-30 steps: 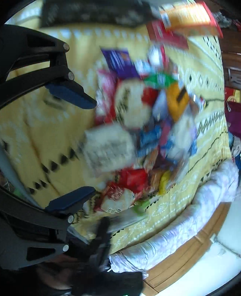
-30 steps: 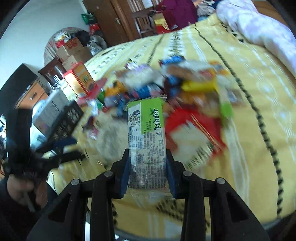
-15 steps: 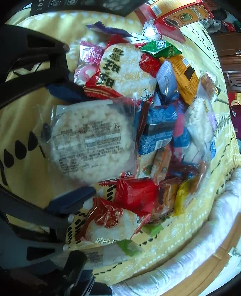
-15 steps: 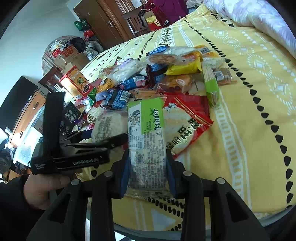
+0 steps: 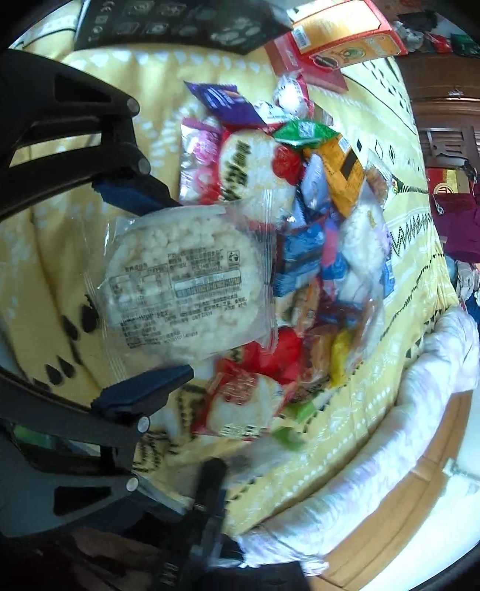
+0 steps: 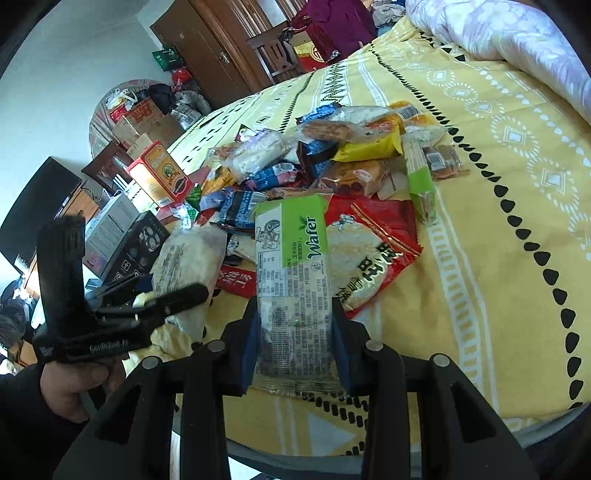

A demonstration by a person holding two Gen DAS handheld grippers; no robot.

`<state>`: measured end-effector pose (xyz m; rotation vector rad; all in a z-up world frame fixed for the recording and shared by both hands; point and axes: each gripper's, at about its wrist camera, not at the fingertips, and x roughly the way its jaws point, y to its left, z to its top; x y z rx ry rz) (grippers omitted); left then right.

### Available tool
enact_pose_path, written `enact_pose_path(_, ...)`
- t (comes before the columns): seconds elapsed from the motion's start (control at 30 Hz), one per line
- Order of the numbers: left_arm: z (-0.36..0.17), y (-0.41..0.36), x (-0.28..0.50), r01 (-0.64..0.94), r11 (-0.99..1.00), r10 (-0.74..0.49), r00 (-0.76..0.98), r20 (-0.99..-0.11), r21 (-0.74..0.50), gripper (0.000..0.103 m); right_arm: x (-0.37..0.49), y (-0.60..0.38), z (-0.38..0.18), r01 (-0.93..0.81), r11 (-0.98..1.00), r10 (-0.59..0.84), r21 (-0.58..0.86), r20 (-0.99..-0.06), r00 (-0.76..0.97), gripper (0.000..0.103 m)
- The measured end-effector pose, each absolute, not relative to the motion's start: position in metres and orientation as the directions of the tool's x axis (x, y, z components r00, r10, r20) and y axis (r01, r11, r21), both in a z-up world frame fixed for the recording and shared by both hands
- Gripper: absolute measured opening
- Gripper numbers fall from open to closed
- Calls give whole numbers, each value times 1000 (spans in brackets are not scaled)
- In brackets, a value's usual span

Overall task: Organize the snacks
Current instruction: 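Grasp the clear rice-cracker bag with the left tool while the right tool carries the Wafer pack to the bowl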

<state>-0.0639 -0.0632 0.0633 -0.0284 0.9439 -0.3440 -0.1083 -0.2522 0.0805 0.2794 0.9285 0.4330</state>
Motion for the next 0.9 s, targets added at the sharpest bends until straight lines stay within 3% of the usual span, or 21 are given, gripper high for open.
enact_pose_path(0.47,50,-37,-74,194,963,-263,531,-805,-186,76,-110,-241,80,-268,870,493,415,-715,496,39)
enact_pose_path(0.7,110,-10,-75,178,959,-283,640,-714,-221,76,-101,-230,100,-300,873,488,385,-704,517,39)
enact_pose_path(0.9,181,59,-85,55,973,-181,788,-589,-226,76,-80,-206,145,-372,858,511,353,-648,565,39)
